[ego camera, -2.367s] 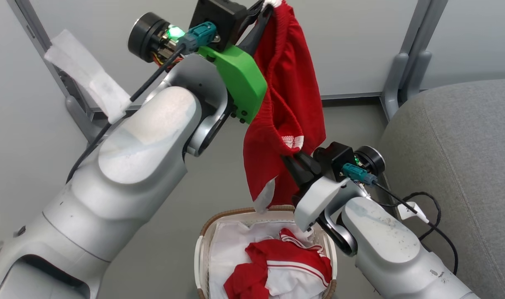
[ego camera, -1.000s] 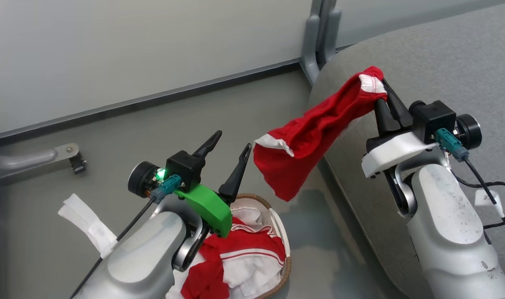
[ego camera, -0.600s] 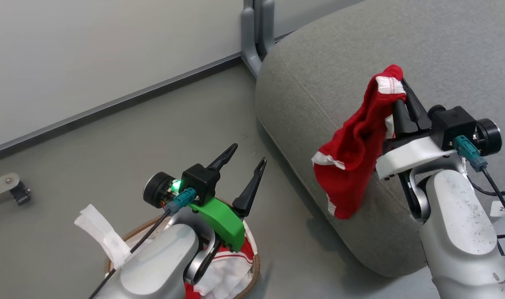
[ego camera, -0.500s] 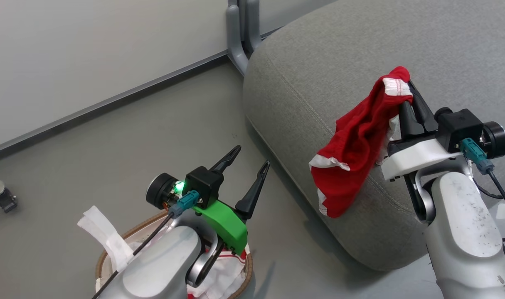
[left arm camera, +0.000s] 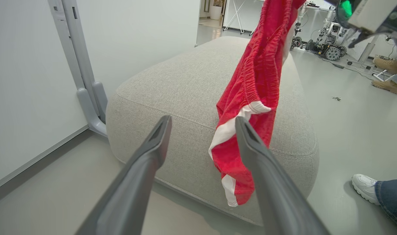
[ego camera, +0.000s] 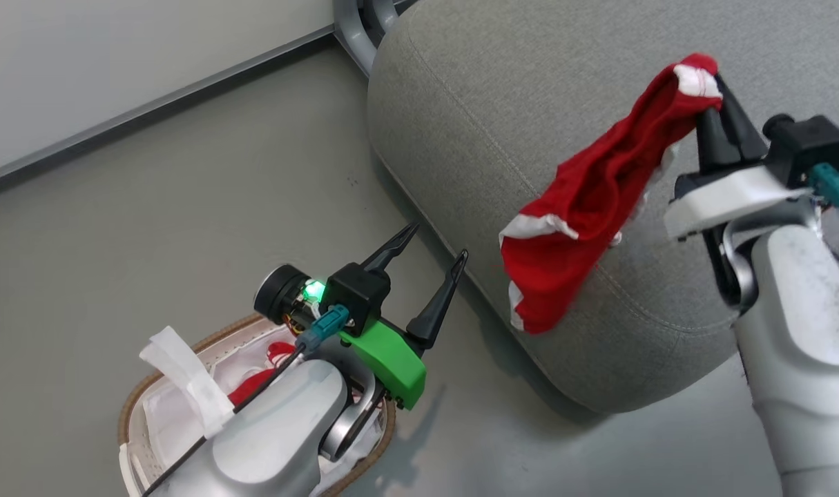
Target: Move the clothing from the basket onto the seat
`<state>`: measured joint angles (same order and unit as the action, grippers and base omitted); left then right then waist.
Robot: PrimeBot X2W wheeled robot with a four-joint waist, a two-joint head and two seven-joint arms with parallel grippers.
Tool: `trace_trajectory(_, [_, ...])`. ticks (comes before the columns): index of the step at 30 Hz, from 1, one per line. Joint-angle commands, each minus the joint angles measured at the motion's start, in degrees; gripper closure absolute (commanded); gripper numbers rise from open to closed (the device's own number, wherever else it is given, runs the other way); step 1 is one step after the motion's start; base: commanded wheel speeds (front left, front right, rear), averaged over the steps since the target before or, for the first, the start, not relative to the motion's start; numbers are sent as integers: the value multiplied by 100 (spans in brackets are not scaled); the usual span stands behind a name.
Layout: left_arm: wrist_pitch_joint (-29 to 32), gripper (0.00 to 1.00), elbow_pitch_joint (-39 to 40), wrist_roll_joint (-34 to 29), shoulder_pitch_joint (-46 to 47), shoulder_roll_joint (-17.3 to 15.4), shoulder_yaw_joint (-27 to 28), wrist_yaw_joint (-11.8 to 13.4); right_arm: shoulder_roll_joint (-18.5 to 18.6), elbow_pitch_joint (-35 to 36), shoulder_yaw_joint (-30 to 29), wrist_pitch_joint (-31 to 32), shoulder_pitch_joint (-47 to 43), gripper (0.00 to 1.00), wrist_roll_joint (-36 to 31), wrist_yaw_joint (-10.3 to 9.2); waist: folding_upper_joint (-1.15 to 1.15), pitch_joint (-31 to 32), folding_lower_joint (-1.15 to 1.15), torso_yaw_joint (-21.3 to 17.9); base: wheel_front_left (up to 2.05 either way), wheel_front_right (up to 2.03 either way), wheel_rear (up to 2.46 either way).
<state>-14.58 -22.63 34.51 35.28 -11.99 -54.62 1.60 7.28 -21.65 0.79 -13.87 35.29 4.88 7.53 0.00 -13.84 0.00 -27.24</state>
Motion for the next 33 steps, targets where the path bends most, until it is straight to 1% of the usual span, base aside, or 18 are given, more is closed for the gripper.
trace_trajectory(1, [18, 0, 34, -78, 116, -68, 0, 44, 102, -44, -24, 57, 314, 100, 141, -8, 0, -297, 0, 193, 0, 0, 0])
trace_trajectory(4, [51, 0, 156, -137, 207, -128, -4, 67, 317, -193, -59, 258, 953, 100, 353, -8, 0, -533, 0, 358, 0, 0, 0])
trace_trajectory(6, [78, 0, 260, -182, 261, -171, -18, 88, 532, -289, -100, 451, 1456, 100, 461, -8, 0, -711, 0, 499, 0, 0, 0])
trace_trajectory(7, [94, 0, 345, -210, 299, -196, -30, 104, 713, -362, -114, 588, 1826, 100, 523, -8, 0, -837, 0, 599, 0, 0, 0])
trace_trajectory(8, [108, 0, 381, -227, 319, -216, -33, 113, 779, -386, -140, 653, 1994, 100, 554, -7, 0, -898, 0, 647, 0, 0, 0])
trace_trajectory(10, [152, 0, 541, -303, 380, -281, -47, 163, 1077, -498, -359, 877, 2608, 100, 598, -8, 0, -1121, 0, 812, 0, 0, 0])
trace_trajectory(13, [224, 0, 760, -437, 497, -315, -112, 196, 1507, -655, -617, 1155, 3328, 100, 443, -7, 0, -1443, 0, 1082, 0, 0, 0])
trace_trajectory(17, [349, 0, 1020, -590, 643, -378, -235, 203, 2120, -871, -992, 1507, 4191, 100, -42, -7, 0, -1902, 0, 1468, 0, 0, 0])
trace_trajectory(19, [378, 0, 1114, -646, 709, -379, -253, 223, 2280, -1001, -1219, 1556, 4451, 100, -253, -7, 0, -2092, 0, 1616, 0, 0, 0])
trace_trajectory(22, [389, 0, 1234, -705, 768, -366, -272, 254, 2414, -1264, -1556, 1543, 4591, 100, -506, -7, 0, -2345, 0, 1798, 0, 0, 0])
trace_trajectory(25, [400, 0, 1281, -755, 841, -331, -315, 247, 2460, -1666, -1947, 1404, 4430, 100, -723, -7, 0, -2574, 0, 1961, 0, 0, 0])
trace_trajectory(31, [348, 0, 1255, -798, 938, -285, -350, 227, 2088, -2590, -2706, 1001, 3867, 100, -1133, -8, 0, -2845, 0, 2157, 0, 0, 0])
trace_trajectory(33, [338, 0, 1231, -798, 936, -300, -347, 230, 1956, -2851, -2871, 847, 3726, 100, -1299, -8, 0, -2887, 0, 2190, 0, 0, 0])
